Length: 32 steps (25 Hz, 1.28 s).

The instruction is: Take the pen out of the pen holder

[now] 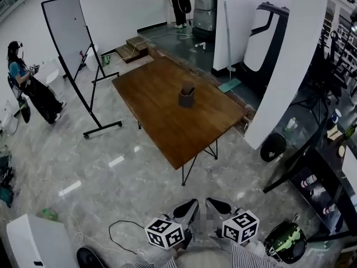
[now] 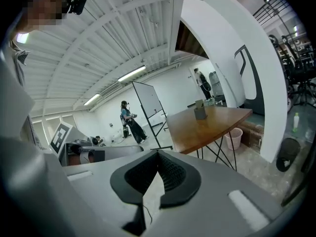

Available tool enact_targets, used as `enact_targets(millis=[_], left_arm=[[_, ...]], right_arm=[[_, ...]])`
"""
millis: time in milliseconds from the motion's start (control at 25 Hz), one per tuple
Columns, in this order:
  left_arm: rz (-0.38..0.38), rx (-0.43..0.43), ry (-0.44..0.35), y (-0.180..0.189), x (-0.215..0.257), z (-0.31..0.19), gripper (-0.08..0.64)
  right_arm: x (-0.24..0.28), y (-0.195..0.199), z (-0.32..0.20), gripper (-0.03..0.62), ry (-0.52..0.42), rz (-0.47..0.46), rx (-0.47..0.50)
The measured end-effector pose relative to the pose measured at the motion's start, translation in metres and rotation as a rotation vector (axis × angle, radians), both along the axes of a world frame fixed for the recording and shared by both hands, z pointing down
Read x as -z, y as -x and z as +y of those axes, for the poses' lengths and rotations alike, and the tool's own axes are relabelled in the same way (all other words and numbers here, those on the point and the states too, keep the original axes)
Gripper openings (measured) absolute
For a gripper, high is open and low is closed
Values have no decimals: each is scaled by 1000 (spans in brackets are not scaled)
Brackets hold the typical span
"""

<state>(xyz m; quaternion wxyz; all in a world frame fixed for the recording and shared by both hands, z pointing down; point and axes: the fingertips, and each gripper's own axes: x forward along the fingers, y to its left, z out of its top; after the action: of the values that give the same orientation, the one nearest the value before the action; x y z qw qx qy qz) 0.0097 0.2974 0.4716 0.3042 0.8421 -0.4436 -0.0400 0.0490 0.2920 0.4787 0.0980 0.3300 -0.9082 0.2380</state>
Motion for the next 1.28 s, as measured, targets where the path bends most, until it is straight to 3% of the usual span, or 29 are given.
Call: enact_targets(millis=[240, 800, 1280], left_arm=[[-1, -5, -13, 27, 4, -71, 8], [-8, 55, 9, 65, -2, -179, 8], [-27, 98, -3, 79, 3, -317, 8]], right_arm=[[5, 25, -73, -2, -15, -3, -26], [-8, 54, -166, -2, 27, 4, -2], [5, 58, -312, -2, 5, -10, 4]])
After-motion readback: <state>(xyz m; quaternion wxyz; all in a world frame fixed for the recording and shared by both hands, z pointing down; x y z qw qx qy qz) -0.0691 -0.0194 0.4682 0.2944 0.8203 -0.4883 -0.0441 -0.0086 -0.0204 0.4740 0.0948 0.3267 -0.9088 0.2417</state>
